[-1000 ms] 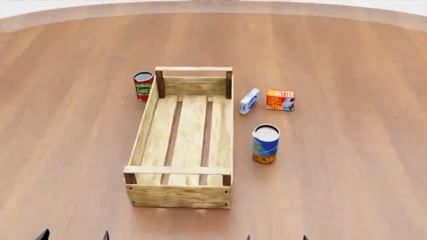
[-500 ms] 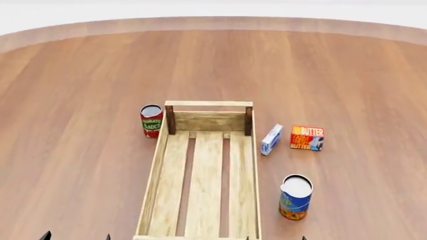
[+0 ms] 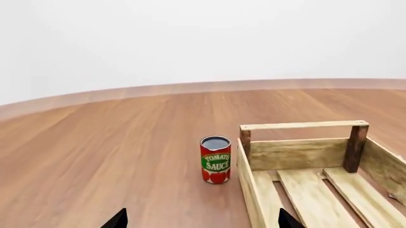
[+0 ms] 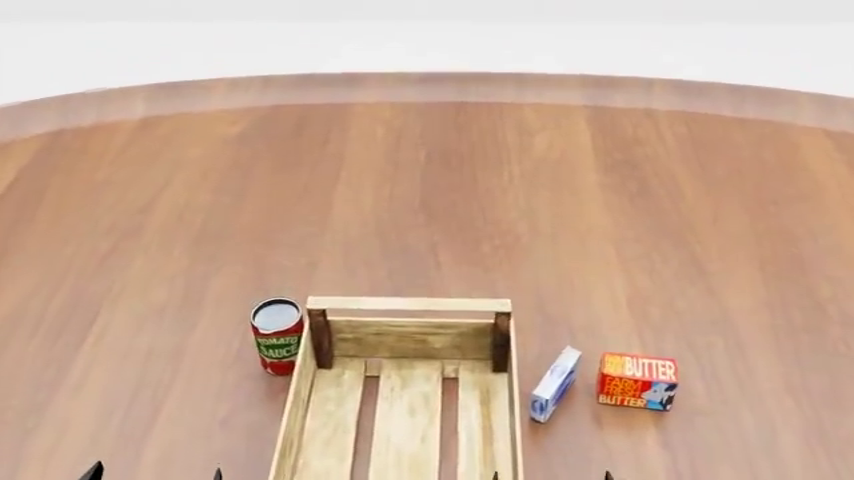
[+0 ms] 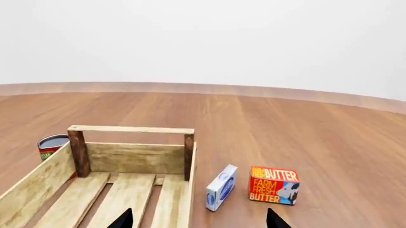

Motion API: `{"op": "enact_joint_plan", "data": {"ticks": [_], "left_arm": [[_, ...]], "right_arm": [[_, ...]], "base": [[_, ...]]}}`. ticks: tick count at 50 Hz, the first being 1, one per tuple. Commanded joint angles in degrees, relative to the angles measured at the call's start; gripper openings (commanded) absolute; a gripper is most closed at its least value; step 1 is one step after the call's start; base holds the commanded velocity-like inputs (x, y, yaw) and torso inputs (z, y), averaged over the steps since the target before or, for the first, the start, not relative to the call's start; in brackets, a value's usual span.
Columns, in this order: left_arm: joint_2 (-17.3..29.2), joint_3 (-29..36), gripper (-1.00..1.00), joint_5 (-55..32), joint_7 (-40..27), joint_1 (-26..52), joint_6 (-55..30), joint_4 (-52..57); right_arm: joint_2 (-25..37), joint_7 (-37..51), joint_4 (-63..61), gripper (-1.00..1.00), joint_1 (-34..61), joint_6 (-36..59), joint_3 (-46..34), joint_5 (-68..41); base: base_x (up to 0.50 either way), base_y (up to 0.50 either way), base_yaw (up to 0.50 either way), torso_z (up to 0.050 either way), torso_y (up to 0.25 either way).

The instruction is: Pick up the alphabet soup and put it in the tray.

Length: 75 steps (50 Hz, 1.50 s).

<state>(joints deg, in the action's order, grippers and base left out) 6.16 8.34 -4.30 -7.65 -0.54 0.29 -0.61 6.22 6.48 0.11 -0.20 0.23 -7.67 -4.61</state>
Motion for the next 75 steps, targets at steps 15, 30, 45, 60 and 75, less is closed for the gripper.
{"op": "enact_joint_plan", "data": {"ticks": [15,30,45,60,75], "left_arm": [[1.22,1.6,1.0,-0.79,-1.57,0.1,0.51,-0.38],[1.75,2.12,1.0,-1.93,-2.06,-0.05,0.43,-0.23],[2.22,2.58,1.0,-2.73,-2.62,0.08,0.55,-0.42],[2.72,3.04,1.0,-3.32,-3.24,0.14,0.44,-0.26],[3.13,3.59,1.0,-3.71,-3.81,0.23,0.54,-0.38]], "right_arm": [[0.91,1.3,-0.64,1.0,0.13,3.05,-0.86,-3.03],[6.08,2.4,-23.61,1.0,7.27,42.14,-0.15,-13.81],[11.14,2.47,-36.17,1.0,11.05,66.28,7.16,-25.86],[13.08,3.0,-38.34,1.0,9.24,71.07,13.14,-28.95],[14.03,2.27,-37.59,1.0,3.52,67.48,15.97,-28.62]], "base": [[0.17,0.0,0.0,0.0,0.001],[0.0,0.0,0.0,0.0,0.0],[0.0,0.0,0.0,0.0,0.0],[0.0,0.0,0.0,0.0,0.0],[0.0,0.0,0.0,0.0,0.0]]}}
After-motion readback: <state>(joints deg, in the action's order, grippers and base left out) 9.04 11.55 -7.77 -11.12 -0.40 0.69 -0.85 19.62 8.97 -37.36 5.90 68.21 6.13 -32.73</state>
